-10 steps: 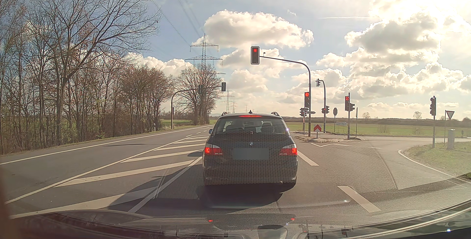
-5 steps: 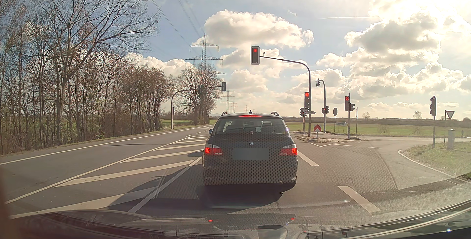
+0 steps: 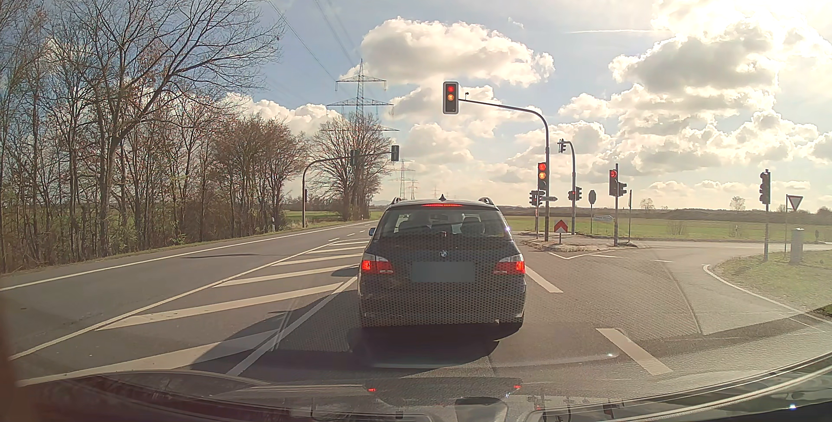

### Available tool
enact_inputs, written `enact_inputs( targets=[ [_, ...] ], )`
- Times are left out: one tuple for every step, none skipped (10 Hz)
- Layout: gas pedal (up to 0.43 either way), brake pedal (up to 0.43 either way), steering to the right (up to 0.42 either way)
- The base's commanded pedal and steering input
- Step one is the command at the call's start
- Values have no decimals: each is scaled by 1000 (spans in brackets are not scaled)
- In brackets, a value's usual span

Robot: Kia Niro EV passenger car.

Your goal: Follow the waypoints while adhering to traffic rules and regulations

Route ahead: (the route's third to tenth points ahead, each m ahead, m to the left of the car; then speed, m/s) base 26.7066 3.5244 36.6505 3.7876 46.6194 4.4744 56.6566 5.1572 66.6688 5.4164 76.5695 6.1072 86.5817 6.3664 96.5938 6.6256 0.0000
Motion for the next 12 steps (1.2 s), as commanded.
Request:
enact_inputs(
  targets=[
    [0,262,-4],
    [0,268,-4],
    [0,262,-5],
    [0,262,-4],
    [0,268,-4],
    [0,262,-5],
    [0,268,-5],
    [0,287,-4],
    [0,329,-4],
    [0,366,-4],
    [0,372,-5],
    [0,366,-5]
  ],
)
